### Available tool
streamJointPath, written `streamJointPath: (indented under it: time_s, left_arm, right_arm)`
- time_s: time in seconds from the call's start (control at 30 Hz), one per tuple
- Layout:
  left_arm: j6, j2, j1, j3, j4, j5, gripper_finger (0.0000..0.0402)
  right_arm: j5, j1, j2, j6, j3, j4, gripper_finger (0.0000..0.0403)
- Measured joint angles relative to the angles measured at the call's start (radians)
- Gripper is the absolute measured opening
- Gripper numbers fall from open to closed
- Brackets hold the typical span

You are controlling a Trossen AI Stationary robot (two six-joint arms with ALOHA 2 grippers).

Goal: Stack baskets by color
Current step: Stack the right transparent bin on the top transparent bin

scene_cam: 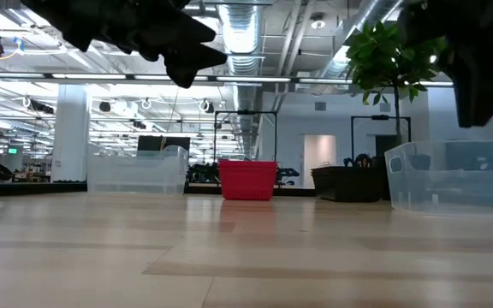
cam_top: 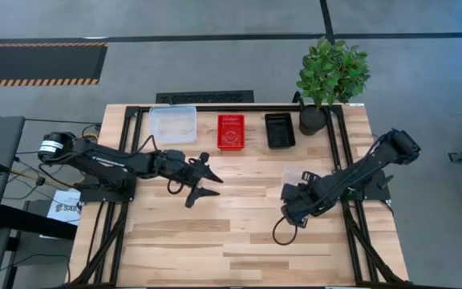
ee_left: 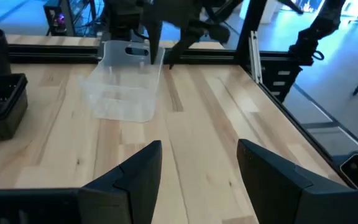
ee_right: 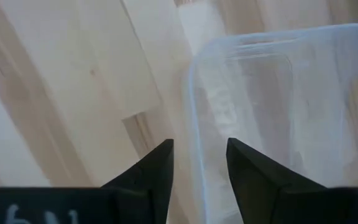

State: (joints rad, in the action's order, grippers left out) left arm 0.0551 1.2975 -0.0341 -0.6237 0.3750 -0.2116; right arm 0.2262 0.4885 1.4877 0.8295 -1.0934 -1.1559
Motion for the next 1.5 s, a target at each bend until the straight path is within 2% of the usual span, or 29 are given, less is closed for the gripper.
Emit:
streamJointPath:
  time_s: [0.47, 0.6, 0.77, 0.87, 0.97, 1.07, 1.17, 1.3, 1.4, 1.5]
  left_arm:
    - [0.038, -0.001, 0.000, -0.006, -0.010, 0.008, 0.0196]
    - [0.043, -0.001, 0.000, -0.006, -0.010, 0.008, 0.0196]
    - [0.047, -0.001, 0.000, -0.006, -0.014, 0.009, 0.0196]
    - [0.048, -0.001, 0.000, -0.006, -0.023, 0.009, 0.0196]
    - [0.063, -0.001, -0.003, -0.006, -0.019, 0.009, 0.0196]
    - [0.063, -0.001, -0.020, -0.006, -0.019, 0.012, 0.0196]
    - [0.061, -0.001, -0.050, -0.006, -0.020, 0.049, 0.0196]
    - [0.022, -0.001, -0.104, -0.006, -0.043, 0.118, 0.0196]
    - [-0.012, -0.001, -0.144, -0.006, -0.072, 0.196, 0.0196]
    - [-0.052, -0.001, -0.179, -0.005, -0.092, 0.271, 0.0196]
  right_arm:
    - [-0.020, -0.006, 0.000, -0.075, 0.185, 0.154, 0.0142]
    - [-0.019, -0.006, 0.000, -0.180, 0.186, 0.232, 0.0104]
    - [-0.021, -0.014, 0.001, -0.261, 0.133, 0.262, 0.0014]
    - [-0.015, -0.034, 0.001, -0.254, 0.080, 0.295, 0.0017]
    - [0.028, -0.072, 0.001, -0.267, 0.053, 0.426, 0.0013]
    - [-0.009, -0.127, 0.010, -0.343, 0.050, 0.633, 0.0006]
    - [-0.021, -0.183, 0.043, -0.370, 0.051, 0.787, 0.0007]
    - [-0.107, -0.246, 0.110, -0.408, 0.050, 0.937, 0.0004]
    - [-0.171, -0.286, 0.189, -0.407, 0.015, 0.948, 0.0003]
    - [-0.185, -0.310, 0.273, -0.413, -0.049, 0.937, 0.0003]
